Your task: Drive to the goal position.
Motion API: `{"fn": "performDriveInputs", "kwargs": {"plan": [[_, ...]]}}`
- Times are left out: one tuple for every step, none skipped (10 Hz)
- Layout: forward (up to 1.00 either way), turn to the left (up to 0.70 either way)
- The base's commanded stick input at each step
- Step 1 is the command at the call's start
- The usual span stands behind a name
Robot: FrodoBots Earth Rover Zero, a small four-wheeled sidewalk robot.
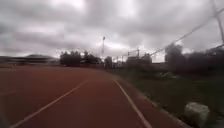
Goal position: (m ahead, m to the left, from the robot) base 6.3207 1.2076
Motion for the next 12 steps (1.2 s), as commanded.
{"fn": "performDriveInputs", "kwargs": {"plan": [[0.7, 0.0], [0.7, 0.0], [0.7, 0.0], [0.7, 0.0], [0.7, 0.0], [0.7, 0.0], [0.7, 0.0], [0.7, 0.0], [0.7, 0.0], [0.7, 0.0], [0.7, 0.0], [0.7, 0.0]]}}
